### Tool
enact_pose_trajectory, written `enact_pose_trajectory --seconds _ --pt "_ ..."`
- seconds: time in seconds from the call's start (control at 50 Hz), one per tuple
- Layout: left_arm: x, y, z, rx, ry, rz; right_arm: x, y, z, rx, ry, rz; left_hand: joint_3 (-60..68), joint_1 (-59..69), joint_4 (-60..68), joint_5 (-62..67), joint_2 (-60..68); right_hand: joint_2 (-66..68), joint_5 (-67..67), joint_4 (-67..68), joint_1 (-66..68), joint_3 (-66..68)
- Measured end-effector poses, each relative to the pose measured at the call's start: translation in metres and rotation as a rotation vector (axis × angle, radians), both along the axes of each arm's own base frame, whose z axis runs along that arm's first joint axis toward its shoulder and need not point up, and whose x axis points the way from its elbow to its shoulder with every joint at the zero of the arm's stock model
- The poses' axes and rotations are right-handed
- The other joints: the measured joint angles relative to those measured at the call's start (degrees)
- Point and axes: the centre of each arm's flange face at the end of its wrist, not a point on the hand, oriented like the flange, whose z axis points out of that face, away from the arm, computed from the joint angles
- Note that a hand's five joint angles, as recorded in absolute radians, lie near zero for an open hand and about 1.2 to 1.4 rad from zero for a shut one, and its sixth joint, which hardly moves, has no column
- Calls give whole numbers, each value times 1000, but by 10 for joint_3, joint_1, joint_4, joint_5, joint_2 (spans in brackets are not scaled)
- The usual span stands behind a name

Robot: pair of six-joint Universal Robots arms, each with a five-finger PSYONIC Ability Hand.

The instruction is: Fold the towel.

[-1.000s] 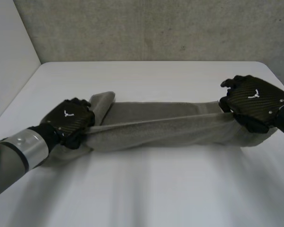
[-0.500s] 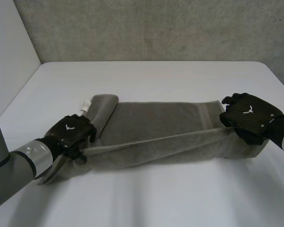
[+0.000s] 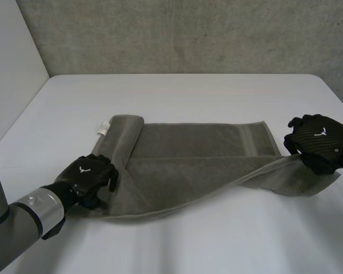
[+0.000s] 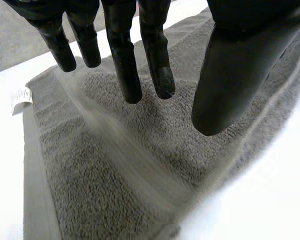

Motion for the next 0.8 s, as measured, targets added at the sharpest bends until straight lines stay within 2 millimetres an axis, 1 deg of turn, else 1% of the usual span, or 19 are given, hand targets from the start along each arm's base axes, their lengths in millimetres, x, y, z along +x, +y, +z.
enact_pose_trajectory --seconds 0.24,0.3,0.34,0.48,0.6,0.68,0.8 --pt "4 1 -6 16 -21 33 2 3 -2 11 -2 5 0 -7 0 -10 -12 0 0 0 0 0" --pt "4 3 -7 23 -24 33 3 4 -3 15 -3 8 0 -72 0 -75 -74 0 0 0 0 0" --pt "5 5 -7 24 -24 32 3 4 -4 17 -3 9 0 -88 0 -95 -89 0 0 0 0 0" --pt "5 16 3 -2 -17 26 4 6 -5 23 -4 13 0 -123 0 -140 -128 0 0 0 0 0" --pt "3 30 9 -27 -11 4 4 7 -6 25 -4 14 0 -143 0 -164 -149 0 0 0 0 0" --pt "3 35 5 -25 -14 -3 5 7 -6 28 -5 16 0 -143 0 -170 -154 0 0 0 0 0" --pt "5 33 -4 -17 -30 7 5 8 -7 30 -6 16 0 -143 0 -170 -154 0 0 0 0 0"
